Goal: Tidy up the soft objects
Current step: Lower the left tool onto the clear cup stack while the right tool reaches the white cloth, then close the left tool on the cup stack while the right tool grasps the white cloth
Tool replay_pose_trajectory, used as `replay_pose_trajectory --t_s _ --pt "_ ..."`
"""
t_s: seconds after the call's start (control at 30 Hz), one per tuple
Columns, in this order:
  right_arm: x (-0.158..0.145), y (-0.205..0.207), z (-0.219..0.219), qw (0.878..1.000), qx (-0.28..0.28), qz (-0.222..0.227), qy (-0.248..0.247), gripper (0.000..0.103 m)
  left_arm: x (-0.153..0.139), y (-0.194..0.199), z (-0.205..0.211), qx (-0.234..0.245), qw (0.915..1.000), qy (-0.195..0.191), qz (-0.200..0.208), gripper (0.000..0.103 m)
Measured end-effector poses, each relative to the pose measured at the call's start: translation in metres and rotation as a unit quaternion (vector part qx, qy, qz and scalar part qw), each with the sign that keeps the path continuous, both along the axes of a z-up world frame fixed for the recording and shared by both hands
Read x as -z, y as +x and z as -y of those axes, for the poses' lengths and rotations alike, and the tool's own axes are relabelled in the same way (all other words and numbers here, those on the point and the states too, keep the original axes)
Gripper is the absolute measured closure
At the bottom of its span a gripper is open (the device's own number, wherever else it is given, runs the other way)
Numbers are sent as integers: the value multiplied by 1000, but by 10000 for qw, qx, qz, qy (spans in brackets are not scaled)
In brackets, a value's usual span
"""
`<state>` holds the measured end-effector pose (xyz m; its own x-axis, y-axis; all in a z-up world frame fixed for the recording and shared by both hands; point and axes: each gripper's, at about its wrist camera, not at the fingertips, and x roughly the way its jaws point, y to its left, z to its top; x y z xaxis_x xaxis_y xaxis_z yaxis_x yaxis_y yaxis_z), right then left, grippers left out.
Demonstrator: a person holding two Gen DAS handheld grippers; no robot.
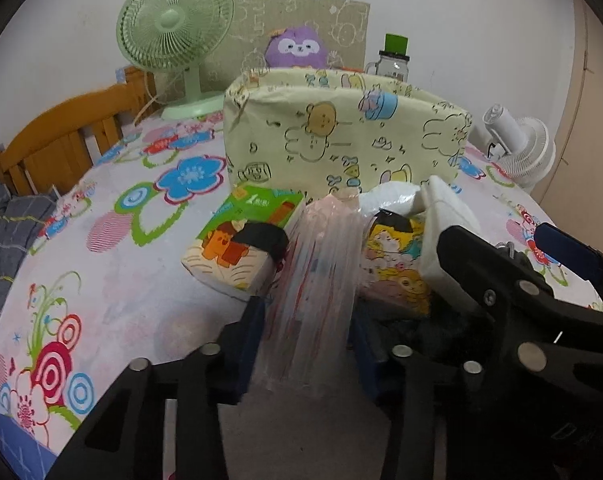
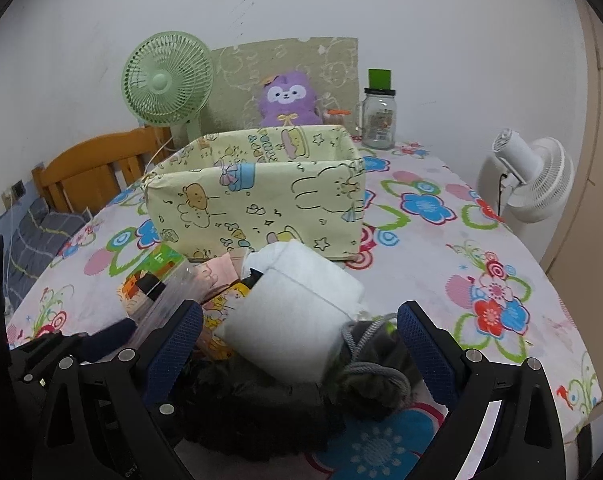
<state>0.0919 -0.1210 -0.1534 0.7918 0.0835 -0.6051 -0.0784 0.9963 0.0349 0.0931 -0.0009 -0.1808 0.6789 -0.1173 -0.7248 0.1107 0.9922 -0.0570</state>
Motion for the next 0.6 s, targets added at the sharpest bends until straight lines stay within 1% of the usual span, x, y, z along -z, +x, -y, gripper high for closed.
replay_pose_trajectory --t_s 0.17,0.2,0.23,0.3,0.33,0.4,0.43,0.47,0.57,0.6 --pt "6 12 -6 9999 -67 -132 -34 4 0 2 2 121 9999 -95 -21 69" --pt "8 14 -6 9998 -79 -178 -40 7 0 2 3 144 9998 -107 -17 70" --pt "12 17 -7 9996 -93 -261 -34 11 0 2 4 171 9998 -129 -12 70" --pt "18 22 -7 9990 -115 -423 33 17 0 2 5 198 9997 -115 -3 71" --pt "19 23 -7 9990 -91 -433 41 21 0 3 5 198 9997 -117 -1 72" --pt "19 24 -7 9990 -105 -435 83 26 0 3 5 206 9997 -152 6 72" --pt "20 24 -7 9988 -142 -450 138 34 0 3 4 206 9996 -166 19 73" --pt "20 24 -7 9985 -162 -486 206 40 -1 3 4 197 9997 -173 28 74" --pt "19 23 -6 9981 -204 -511 293 51 -2 2 5 187 9997 -158 48 75" --pt "19 23 -6 9980 -209 -505 309 57 -2 2 5 182 9997 -151 58 76"
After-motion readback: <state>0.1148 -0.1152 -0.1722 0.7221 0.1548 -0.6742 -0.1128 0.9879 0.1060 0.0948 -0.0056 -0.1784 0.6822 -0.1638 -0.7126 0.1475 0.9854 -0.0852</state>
